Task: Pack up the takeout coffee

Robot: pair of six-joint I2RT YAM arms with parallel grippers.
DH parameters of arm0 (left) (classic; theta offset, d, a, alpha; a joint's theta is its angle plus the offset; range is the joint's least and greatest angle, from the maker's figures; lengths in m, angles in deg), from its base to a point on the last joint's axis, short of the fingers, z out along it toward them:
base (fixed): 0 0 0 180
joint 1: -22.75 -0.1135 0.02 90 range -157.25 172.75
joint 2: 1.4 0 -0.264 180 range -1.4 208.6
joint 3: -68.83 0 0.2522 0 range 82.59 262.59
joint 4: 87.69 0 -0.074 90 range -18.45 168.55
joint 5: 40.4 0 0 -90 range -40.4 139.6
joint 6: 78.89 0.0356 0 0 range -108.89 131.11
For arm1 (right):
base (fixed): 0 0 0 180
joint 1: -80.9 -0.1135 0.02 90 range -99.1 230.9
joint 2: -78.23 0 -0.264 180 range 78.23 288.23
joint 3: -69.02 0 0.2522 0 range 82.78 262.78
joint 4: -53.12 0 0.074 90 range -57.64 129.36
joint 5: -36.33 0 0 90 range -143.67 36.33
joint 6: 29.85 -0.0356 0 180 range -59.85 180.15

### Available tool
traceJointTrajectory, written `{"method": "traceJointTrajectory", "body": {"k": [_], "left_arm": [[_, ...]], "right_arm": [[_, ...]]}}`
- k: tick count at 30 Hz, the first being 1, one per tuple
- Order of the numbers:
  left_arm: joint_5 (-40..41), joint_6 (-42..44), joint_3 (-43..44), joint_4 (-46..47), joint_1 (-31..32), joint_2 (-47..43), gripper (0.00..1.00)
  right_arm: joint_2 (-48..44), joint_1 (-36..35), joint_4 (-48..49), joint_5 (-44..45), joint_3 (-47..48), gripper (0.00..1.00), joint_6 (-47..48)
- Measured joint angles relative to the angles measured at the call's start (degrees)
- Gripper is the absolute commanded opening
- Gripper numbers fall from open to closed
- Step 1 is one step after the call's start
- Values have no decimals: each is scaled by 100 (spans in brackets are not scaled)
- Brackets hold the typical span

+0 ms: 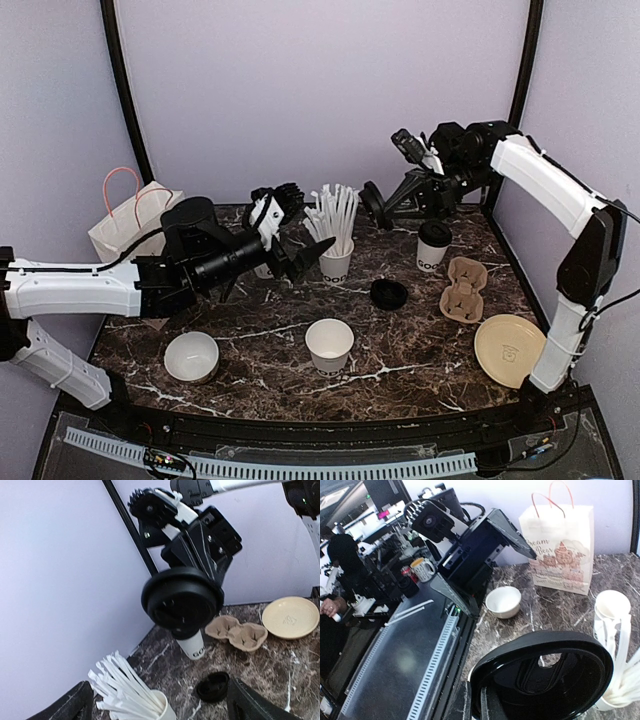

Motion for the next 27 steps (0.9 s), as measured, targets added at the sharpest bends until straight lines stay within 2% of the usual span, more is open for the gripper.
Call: {"method": "traceJointTrajectory", "body": {"k": [4,8,18,27], "left_arm": [[-138,46,199,966,0,555,95],[-402,44,422,1384,0,973,94],[-1040,-114,938,1617,0,1541,92],[-1029,-201,1276,1676,0,1912,88]], "right_arm": [[11,-24,-9,-533,-151,2,-68],[-42,-57,170,-785,-382,2,-315],[-251,-120,457,-942,-476,2,-691],[-271,-149,597,-1008,-476,2,-874]]}}
